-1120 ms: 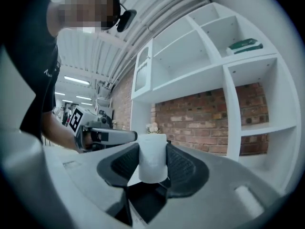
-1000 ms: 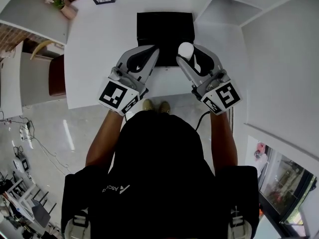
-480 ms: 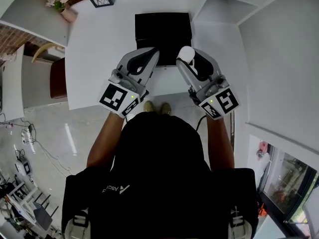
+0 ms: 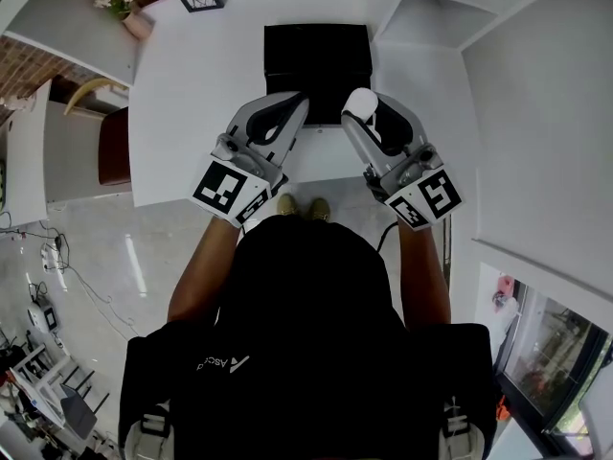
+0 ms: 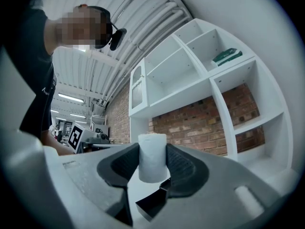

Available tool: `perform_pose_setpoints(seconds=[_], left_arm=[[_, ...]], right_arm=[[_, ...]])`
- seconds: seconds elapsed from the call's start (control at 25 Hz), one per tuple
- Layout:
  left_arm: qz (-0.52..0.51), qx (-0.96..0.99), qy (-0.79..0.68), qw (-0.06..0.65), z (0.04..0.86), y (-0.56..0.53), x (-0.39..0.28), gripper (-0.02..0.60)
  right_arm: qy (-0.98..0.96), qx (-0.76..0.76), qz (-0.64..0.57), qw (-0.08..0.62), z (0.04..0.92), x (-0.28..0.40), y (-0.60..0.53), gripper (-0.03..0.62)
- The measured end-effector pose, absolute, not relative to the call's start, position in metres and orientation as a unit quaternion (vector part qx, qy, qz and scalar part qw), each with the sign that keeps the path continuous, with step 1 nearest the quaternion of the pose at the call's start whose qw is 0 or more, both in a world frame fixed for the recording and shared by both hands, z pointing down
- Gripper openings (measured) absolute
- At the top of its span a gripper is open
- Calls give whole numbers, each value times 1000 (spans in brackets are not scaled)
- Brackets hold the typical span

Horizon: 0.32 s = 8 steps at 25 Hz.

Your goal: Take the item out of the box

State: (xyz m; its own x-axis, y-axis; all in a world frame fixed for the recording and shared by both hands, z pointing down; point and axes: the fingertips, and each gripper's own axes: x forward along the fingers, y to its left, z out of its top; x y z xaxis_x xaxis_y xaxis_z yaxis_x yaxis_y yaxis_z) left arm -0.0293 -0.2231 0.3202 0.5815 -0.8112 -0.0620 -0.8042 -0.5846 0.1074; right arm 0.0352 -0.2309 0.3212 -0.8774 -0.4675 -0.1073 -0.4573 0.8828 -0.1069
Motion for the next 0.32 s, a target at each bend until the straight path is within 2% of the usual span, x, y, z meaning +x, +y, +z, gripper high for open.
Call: perform_pose_setpoints(seconds=[0.32], left_arm=[[-52,888,-455,32,318,-220,-33,0]], right_arm=[[969,-235,-35,63,318,33,-229,173]])
